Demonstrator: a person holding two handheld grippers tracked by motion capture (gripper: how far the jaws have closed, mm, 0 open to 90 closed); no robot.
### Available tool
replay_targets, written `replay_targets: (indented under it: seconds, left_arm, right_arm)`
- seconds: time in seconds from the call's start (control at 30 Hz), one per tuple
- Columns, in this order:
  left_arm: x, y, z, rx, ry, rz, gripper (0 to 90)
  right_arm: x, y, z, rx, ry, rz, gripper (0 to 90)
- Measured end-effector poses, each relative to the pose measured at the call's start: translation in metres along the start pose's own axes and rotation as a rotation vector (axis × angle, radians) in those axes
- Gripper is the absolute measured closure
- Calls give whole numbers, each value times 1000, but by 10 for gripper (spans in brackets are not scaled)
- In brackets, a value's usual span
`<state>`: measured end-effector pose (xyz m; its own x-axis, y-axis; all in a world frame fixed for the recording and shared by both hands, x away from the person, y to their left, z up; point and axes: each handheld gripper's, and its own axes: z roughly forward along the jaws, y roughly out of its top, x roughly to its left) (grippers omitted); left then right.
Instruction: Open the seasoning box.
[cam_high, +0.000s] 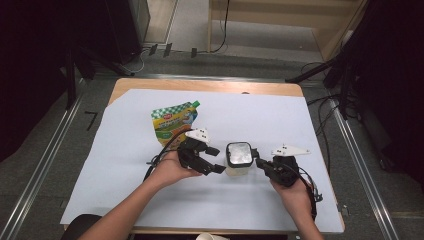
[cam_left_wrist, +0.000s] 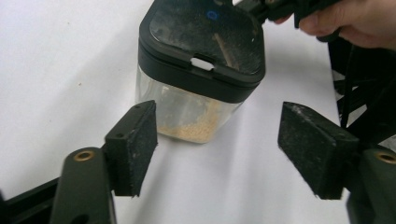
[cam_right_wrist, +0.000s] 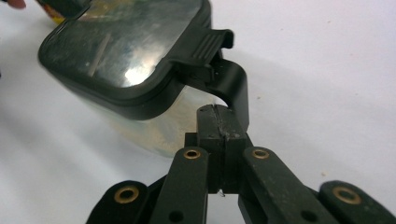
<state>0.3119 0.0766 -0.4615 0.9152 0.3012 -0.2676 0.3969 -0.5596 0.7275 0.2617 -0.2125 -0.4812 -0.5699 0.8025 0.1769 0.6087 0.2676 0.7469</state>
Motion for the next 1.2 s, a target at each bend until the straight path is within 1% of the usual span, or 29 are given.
replay_targets:
  seconds: [0.03, 0.07, 0.17, 0.2, 0.23, 0.27, 0.3, 0.37, 0.43, 0.47, 0.53, 0.57, 0.6, 0.63, 0.67, 0.7, 0.73, 0.77, 0.8, 0.83, 0.87, 0.9, 0.93, 1.07, 1.2]
  left_arm:
    - [0, 0, 0, 0, 0, 0, 269]
    - [0, 1, 2, 6, 5, 7, 261]
    - [0, 3, 3, 2, -2, -4, 222]
    - [2, 6, 4, -1, -15, -2, 220]
    - [2, 6, 4, -1, -15, -2, 217]
    - [3, 9, 6, -3, -18, 5, 208]
    - [3, 9, 6, -3, -18, 5, 206]
    - [4, 14, 10, 0, -20, 18, 197]
    - [4, 15, 12, -3, -21, 17, 192]
    - [4, 17, 16, 1, -10, 39, 186]
    - [4, 17, 19, 1, 2, 50, 181]
    - [4, 17, 19, 1, 2, 50, 182]
    - [4, 17, 22, 6, 14, 51, 184]
    - [4, 17, 22, 6, 14, 51, 187]
    - [4, 16, 24, 13, 22, 56, 184]
    - [3, 16, 26, 18, 34, 78, 184]
    - [4, 16, 27, 17, 36, 88, 182]
    - [4, 16, 29, 6, 38, 93, 177]
    - [4, 16, 30, 1, 39, 112, 173]
    - [4, 16, 30, 1, 39, 112, 170]
    - [2, 16, 33, -18, 56, 139, 167]
    - [2, 16, 33, -18, 56, 139, 164]
    - [1, 17, 35, -19, 68, 156, 163]
    - [-1, 19, 36, -14, 79, 169, 164]
    - [-2, 21, 36, -4, 83, 171, 165]
  right_arm:
    - [0, 0, 0, 0, 0, 0, 900]
    - [-2, 1, -2, -4, 7, 10, 900]
    - [-2, 2, -7, -19, 6, 11, 900]
    - [-3, 3, -12, -34, -5, 4, 900]
    - [-3, 3, -12, -34, -5, 4, 900]
    - [-6, 3, -14, -37, -18, 13, 900]
    - [-8, 3, -13, -39, -24, 17, 900]
    - [-11, 4, -11, -33, -32, 26, 900]
    - [-13, 4, -9, -29, -36, 30, 900]
    - [-15, 6, -6, -23, -35, 37, 900]
    - [-17, 7, -1, -15, -37, 35, 900]
    - [-19, 8, 1, -9, -38, 29, 900]
    - [-20, 9, 3, -6, -37, 31, 900]
    - [-20, 9, 3, -6, -37, 31, 900]
    - [-22, 11, 7, -1, -31, 37, 900]
    - [-23, 11, 9, -1, -26, 37, 900]
    - [-22, 11, 10, 2, -24, 38, 900]
    - [-21, 11, 11, 7, -25, 33, 900]
    - [-19, 11, 11, 6, -36, 24, 900]
    - [-19, 11, 11, 6, -36, 24, 900]
    - [-19, 11, 11, 6, -39, 22, 900]
    - [-19, 11, 11, 6, -39, 22, 900]
    - [-19, 11, 11, 4, -38, 30, 900]
    - [-19, 10, 11, -1, -36, 37, 900]
    - [-20, 10, 11, -1, -36, 41, 900]
